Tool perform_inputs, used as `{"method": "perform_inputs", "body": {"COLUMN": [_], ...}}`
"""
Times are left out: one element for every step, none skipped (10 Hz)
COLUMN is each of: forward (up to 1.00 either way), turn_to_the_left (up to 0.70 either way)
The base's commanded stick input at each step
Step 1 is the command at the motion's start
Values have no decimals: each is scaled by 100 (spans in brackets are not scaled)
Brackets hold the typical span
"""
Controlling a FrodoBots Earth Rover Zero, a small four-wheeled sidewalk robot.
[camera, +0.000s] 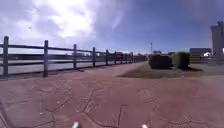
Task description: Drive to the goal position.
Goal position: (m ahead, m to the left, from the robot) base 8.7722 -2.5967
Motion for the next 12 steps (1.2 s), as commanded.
{"method": "perform_inputs", "body": {"forward": [70,70,70,70,70,70,70,70,70,70,70,70], "turn_to_the_left": [0,0,18,32,35,35,35,35,35,35,35,16]}}
